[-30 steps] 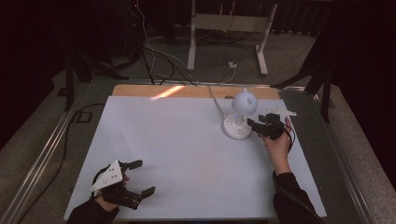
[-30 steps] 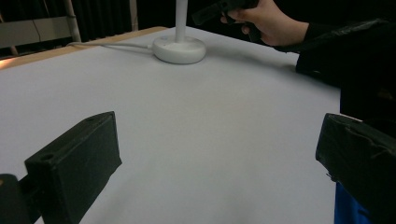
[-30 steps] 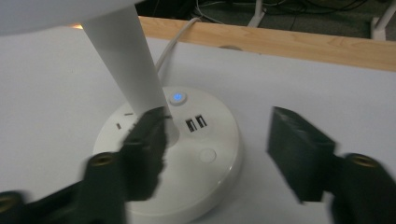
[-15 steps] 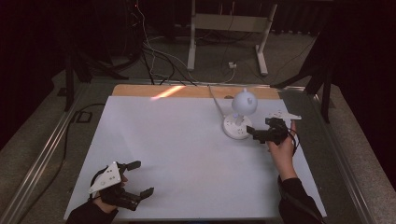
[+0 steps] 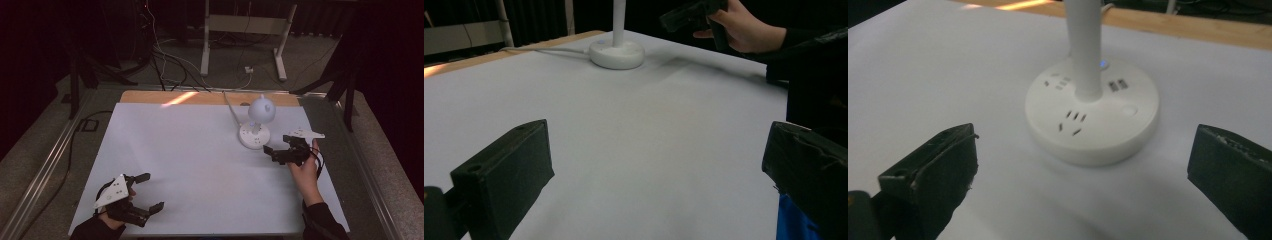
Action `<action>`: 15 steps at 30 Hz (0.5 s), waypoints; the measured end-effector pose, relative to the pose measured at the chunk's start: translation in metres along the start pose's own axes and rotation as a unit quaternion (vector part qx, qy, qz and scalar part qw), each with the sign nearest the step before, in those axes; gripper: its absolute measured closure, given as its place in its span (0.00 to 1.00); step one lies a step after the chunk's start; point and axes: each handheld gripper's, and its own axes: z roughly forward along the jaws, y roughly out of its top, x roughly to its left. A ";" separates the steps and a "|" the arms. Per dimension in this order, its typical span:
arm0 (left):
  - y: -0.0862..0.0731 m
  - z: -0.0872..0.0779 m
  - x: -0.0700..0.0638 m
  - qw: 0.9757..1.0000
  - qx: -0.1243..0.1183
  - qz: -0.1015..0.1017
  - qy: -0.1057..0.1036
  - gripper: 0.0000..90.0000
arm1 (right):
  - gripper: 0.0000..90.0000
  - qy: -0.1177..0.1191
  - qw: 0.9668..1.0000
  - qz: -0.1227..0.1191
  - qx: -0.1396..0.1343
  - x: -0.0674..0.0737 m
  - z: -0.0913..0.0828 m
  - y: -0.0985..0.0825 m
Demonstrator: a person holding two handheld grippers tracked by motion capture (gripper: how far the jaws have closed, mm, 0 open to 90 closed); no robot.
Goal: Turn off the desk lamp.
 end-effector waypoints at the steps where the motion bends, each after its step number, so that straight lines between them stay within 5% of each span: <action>1: 0.000 0.000 0.000 1.000 -0.001 0.000 0.000 0.01 | 0.00 -0.001 1.000 -0.001 0.002 0.001 -0.001 -0.002; 15: 0.000 0.000 -0.001 1.000 0.001 0.002 -0.001 0.01 | 0.00 0.032 0.999 -0.002 0.009 0.018 -0.022 -0.026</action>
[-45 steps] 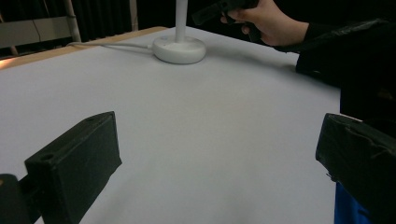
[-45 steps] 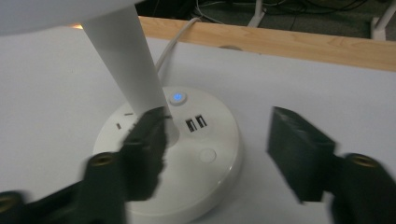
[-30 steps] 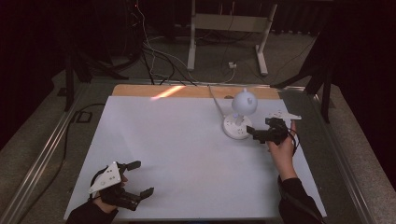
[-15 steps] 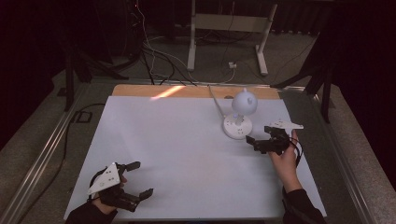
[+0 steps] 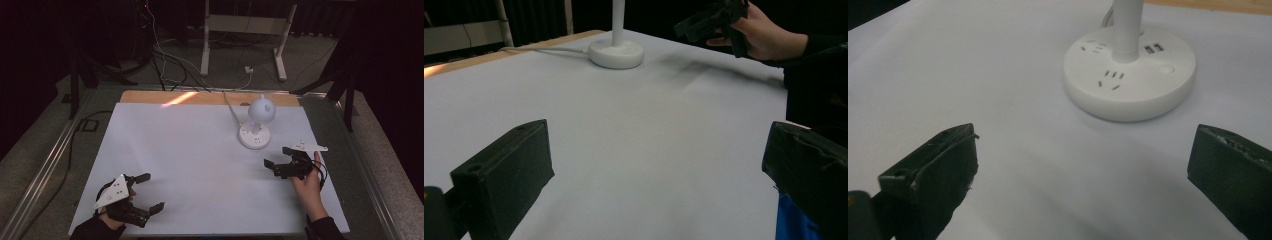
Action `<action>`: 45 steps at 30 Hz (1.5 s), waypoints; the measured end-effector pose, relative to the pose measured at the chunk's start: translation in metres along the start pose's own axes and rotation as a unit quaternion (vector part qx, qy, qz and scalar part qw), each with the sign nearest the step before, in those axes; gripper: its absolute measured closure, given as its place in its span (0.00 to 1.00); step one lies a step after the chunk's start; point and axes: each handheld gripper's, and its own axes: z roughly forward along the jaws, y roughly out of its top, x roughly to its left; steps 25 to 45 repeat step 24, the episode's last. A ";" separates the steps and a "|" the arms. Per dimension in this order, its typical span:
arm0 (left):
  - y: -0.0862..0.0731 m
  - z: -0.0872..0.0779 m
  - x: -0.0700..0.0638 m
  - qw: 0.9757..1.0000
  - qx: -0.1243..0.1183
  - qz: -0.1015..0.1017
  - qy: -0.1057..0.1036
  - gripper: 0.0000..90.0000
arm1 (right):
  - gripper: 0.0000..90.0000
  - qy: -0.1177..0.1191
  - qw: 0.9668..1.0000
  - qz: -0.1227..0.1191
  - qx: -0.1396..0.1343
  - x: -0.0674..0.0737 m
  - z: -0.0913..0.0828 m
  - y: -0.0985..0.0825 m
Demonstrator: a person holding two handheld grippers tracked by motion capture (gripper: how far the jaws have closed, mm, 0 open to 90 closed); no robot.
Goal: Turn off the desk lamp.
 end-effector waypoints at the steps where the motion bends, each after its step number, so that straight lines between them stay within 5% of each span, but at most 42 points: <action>1: 0.000 0.000 0.000 1.000 0.000 0.000 0.000 0.01 | 0.00 0.001 1.000 0.000 0.001 0.001 -0.001 -0.002; 22: 0.000 0.000 0.000 1.000 0.001 0.002 0.000 0.01 | 0.00 0.012 1.000 -0.011 0.017 0.021 -0.026 -0.040; 45: 0.000 0.000 0.000 1.000 0.000 0.002 -0.001 0.01 | 0.00 0.013 1.000 -0.012 0.018 0.022 -0.026 -0.041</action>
